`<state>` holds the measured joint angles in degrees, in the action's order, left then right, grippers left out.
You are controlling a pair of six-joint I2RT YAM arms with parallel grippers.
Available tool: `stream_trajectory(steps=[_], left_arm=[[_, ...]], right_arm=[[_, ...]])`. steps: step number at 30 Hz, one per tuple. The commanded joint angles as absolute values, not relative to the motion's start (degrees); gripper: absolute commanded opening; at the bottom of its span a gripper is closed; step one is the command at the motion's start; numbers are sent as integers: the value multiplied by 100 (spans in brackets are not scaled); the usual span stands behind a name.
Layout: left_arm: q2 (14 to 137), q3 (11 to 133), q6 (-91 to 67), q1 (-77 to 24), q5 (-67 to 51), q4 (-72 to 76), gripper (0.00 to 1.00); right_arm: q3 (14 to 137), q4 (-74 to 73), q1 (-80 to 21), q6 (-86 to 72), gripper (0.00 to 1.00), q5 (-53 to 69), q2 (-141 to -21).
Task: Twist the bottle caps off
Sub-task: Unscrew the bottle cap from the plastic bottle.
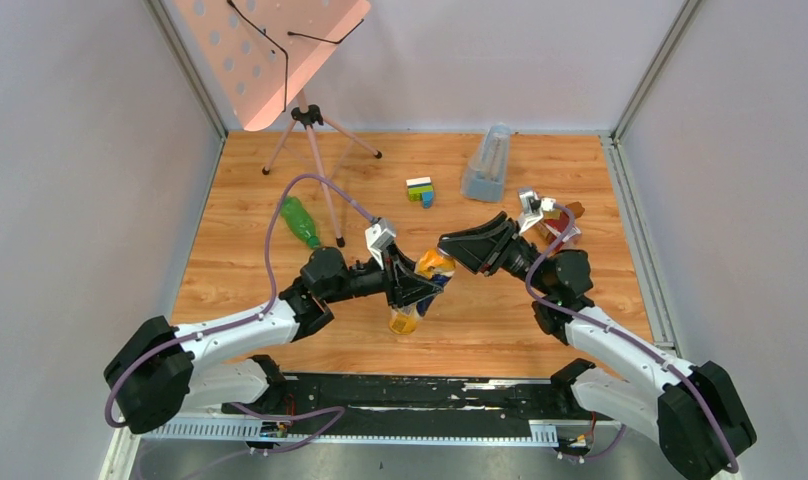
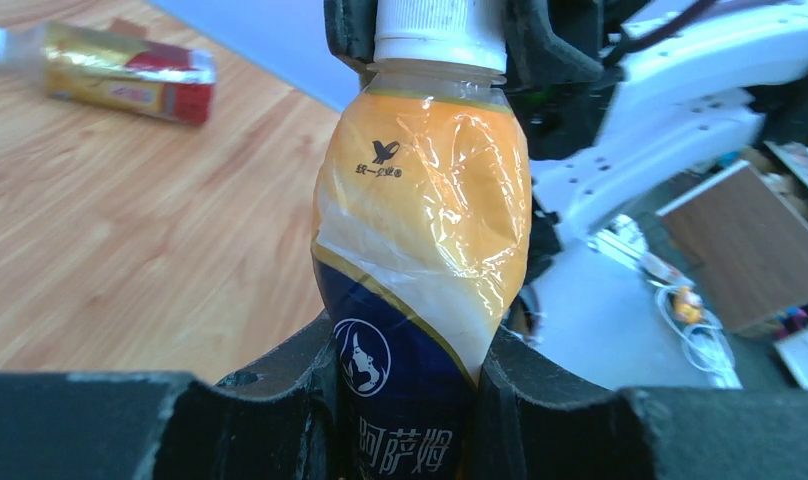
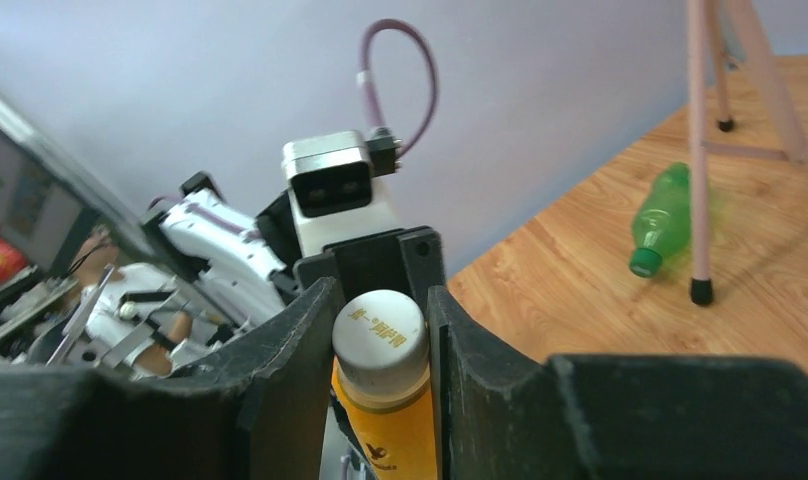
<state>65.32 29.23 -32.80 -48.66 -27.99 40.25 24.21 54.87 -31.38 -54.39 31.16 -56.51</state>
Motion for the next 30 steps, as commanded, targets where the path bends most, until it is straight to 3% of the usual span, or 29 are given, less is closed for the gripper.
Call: stream_trajectory(steps=[1, 17, 19, 20, 22, 24, 27, 30], left_arm=[[6706, 2867, -4126, -4465, -2962, 5579, 0], [7853, 3081, -5592, -4403, -4719, 8807, 0], [7908, 3130, -5624, -4397, -4846, 8789, 0], [7887, 3103, -5530, -4396, -4837, 8706, 0], [7693, 3056, -5113, -4395, -4785, 8078, 0], [7266, 3095, -4227, -4395, -4594, 6611, 0], [6334, 3409, -2666, -4439, -3863, 2979, 0], [6003, 4025, -1203, -4482, -2713, 676, 0]], right_arm=[[2431, 7388, -3151, -6196, 0, 4944, -5619], [3117, 9107, -3023, -7204, 0, 7368, -6289], [3191, 8664, -2933, -7058, 2, 7379, -6298], [3180, 8204, -2817, -6876, 15, 7257, -6225], [3104, 6966, -2568, -6324, 53, 6811, -5903], [3164, 5021, -2440, -5386, 72, 6199, -5342], [3646, 2083, -2435, -3853, 82, 4888, -4585], [4134, 453, -2404, -3291, 83, 3984, -4529]])
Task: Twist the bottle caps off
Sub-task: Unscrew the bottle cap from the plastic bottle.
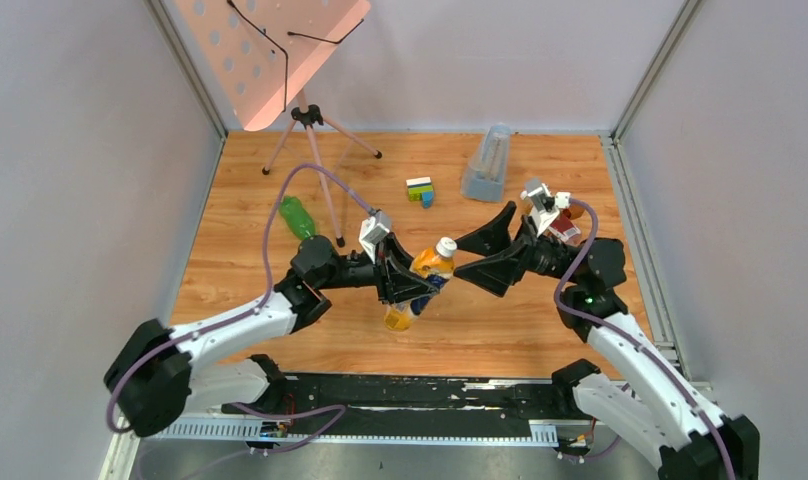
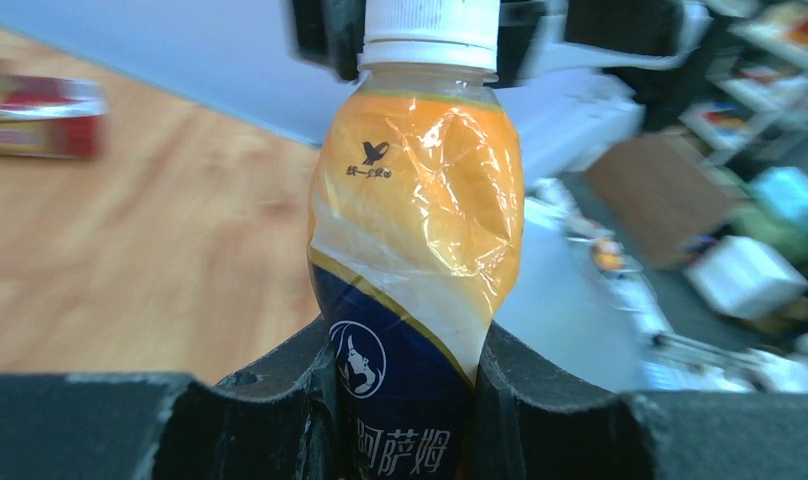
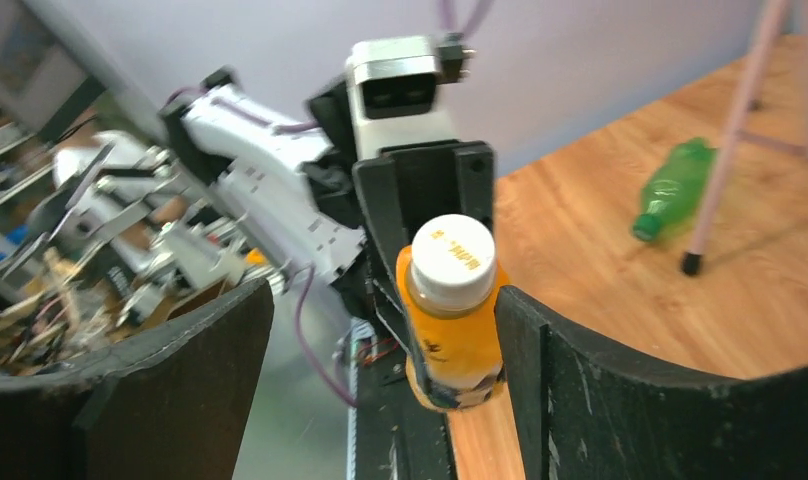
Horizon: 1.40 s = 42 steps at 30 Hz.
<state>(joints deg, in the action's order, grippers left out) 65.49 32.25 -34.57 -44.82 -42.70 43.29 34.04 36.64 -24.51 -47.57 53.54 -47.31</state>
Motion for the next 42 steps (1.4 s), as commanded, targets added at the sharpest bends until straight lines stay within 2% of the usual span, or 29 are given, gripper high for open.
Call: stream_trajectory(steps=[1, 6, 10, 15, 20, 27, 30, 36, 38, 42], left_arm=[[6005, 4280, -800, -4526, -2526, -191, 0], [6448, 5065, 320, -5184, -662, -2326, 0], [7006, 5453, 777, -5386, 322, -3067, 0], [6993, 5271, 1267, -5451, 417, -2929, 0], [6539, 4903, 1600, -5524, 79, -2253, 0], [6130, 4498, 1793, -5537, -530, -1573, 0], [6148, 4487, 1814, -5529, -575, -1540, 0], [6274, 4491, 1790, -5534, -568, -1515, 0], [6288, 4491, 1782, -5529, -582, -1474, 0], [6272, 4479, 1771, -5536, -607, -1374, 0]], right_arm=[[4240, 148, -2401, -3291, 83, 3852, -4606], [4505, -752, -2341, -3608, 79, 3688, -5166], [4526, -977, -2316, -3867, 72, 3921, -5578], [4429, -932, -2312, -3993, 65, 4437, -6058], [4364, -825, -2310, -4019, 64, 4766, -6469], [4185, 262, -2321, -4595, 61, 5687, -7102], [4119, 620, -2333, -4780, 56, 5887, -7259], [4112, 693, -2339, -4764, 54, 5967, -7340], [4109, 725, -2352, -4770, 36, 5980, -7415], [4171, 746, -2396, -4739, 21, 6050, -7582]])
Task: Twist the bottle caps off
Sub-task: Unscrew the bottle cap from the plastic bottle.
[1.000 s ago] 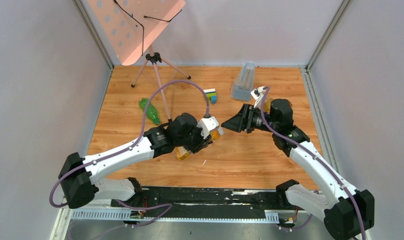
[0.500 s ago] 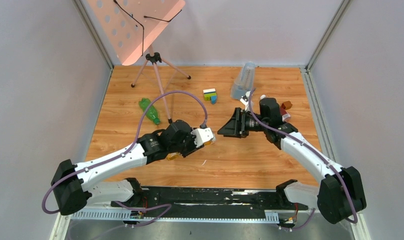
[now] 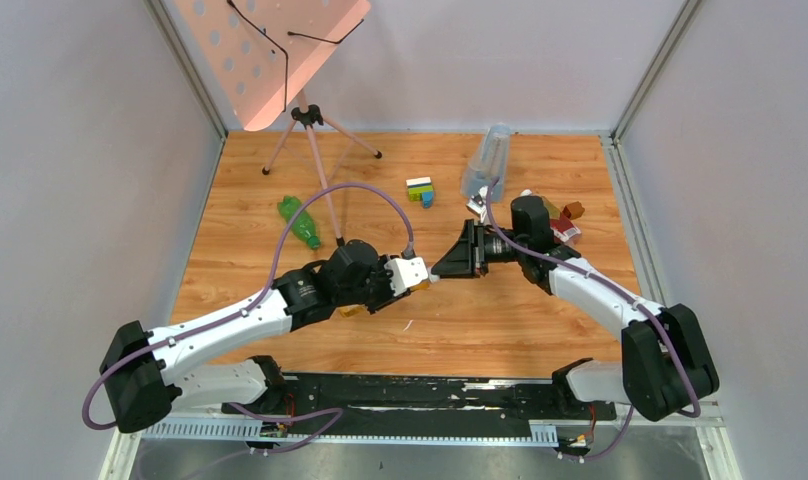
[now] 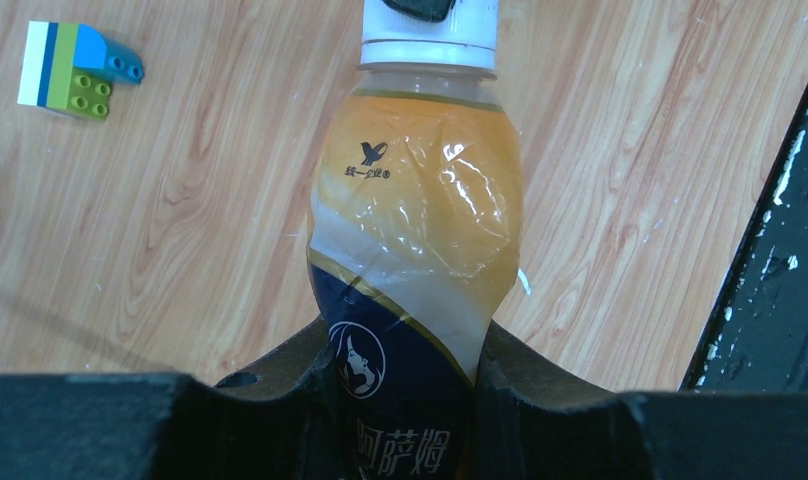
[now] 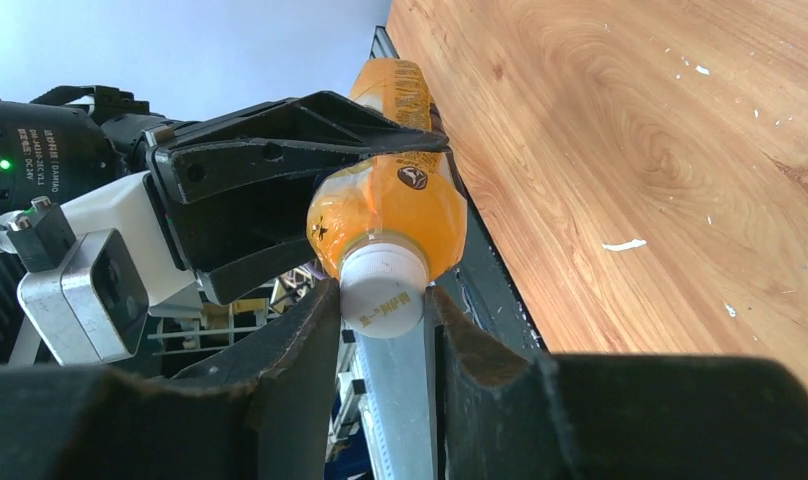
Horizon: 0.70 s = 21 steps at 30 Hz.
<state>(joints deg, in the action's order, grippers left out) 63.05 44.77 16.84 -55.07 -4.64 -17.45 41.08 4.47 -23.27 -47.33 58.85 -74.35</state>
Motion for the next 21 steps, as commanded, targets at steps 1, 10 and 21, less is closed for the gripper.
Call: stream_trajectory(steps=[1, 10, 21], left_arm=[[6261, 4476, 1763, -5532, -602, -1364, 0], [6371, 4601, 1522, -5508, -760, -1590, 0], [6316, 4683, 1353, -5199, -2117, -1826, 0]], right_arm=[[4181, 761, -2430, -4702, 18, 6067, -7590], [4096, 834, -2643, -3488, 0, 6155, -7212], [3185, 1776, -3172, -1688, 0, 5451, -5665]])
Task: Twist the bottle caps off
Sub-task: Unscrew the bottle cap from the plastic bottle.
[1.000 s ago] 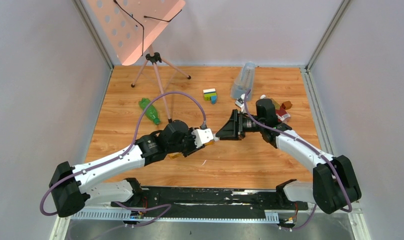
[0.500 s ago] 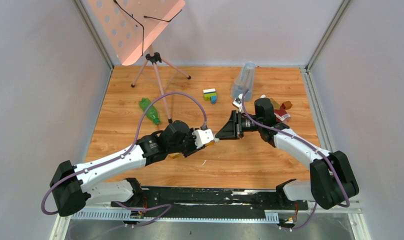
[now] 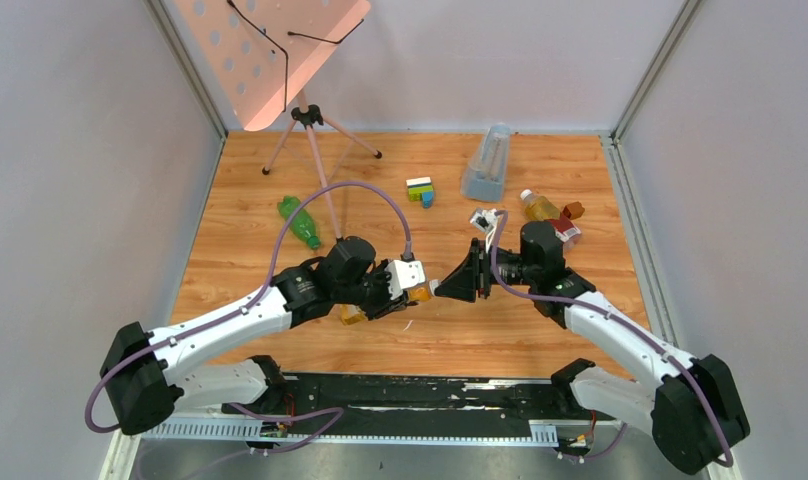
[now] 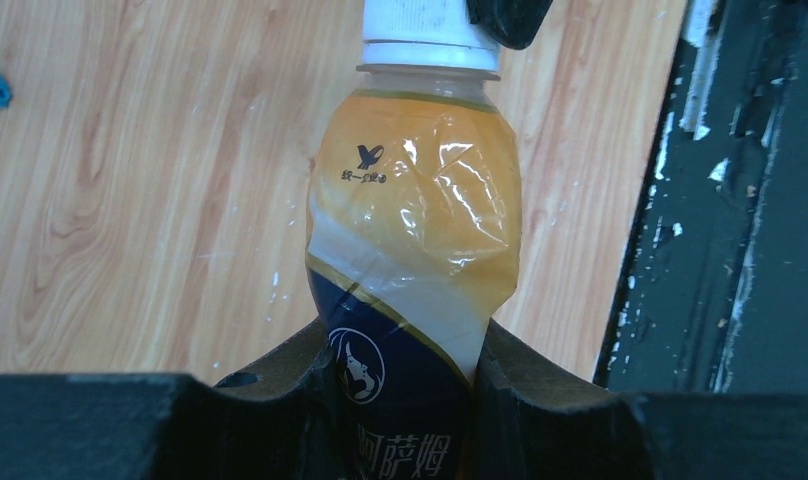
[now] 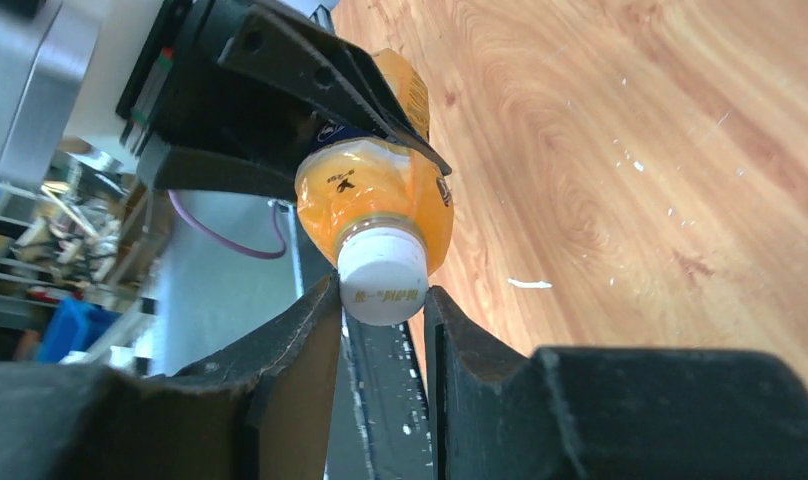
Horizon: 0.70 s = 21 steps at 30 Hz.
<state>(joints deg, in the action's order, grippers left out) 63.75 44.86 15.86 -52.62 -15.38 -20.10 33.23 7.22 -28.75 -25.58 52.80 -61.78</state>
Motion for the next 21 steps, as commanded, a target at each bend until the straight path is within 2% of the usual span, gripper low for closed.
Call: stream_trajectory(steps=[1, 9, 12, 13, 16, 18, 21], left_arm=[[6277, 4675, 1353, -5197, -2157, -1828, 0], [6253, 4781, 1375, -5188, -2811, -1966, 0], [6169, 4782, 1314, -5189, -2918, -1909, 0], [6134, 4722, 1183, -5192, -2830, -1842, 0], [5930, 4455, 494, -5190, -1677, -1095, 0], [5880, 4205, 9, -5194, -1135, -538, 0], [5936, 3932, -583, -5225, -727, 345, 0]], right_arm=[[3134, 1804, -3173, -1612, 0, 5442, -5586], [3030, 1691, -3190, -907, 0, 5358, -5185], [2790, 2024, -3195, -1284, 1, 4443, -4946], [2793, 2012, -3188, -1621, 10, 4003, -4891], [3203, 1207, -3164, -2622, 56, 2882, -4978], [3466, 880, -3165, -3468, 65, 2463, -5171], [3625, 978, -3233, -4430, 67, 2511, -5409]])
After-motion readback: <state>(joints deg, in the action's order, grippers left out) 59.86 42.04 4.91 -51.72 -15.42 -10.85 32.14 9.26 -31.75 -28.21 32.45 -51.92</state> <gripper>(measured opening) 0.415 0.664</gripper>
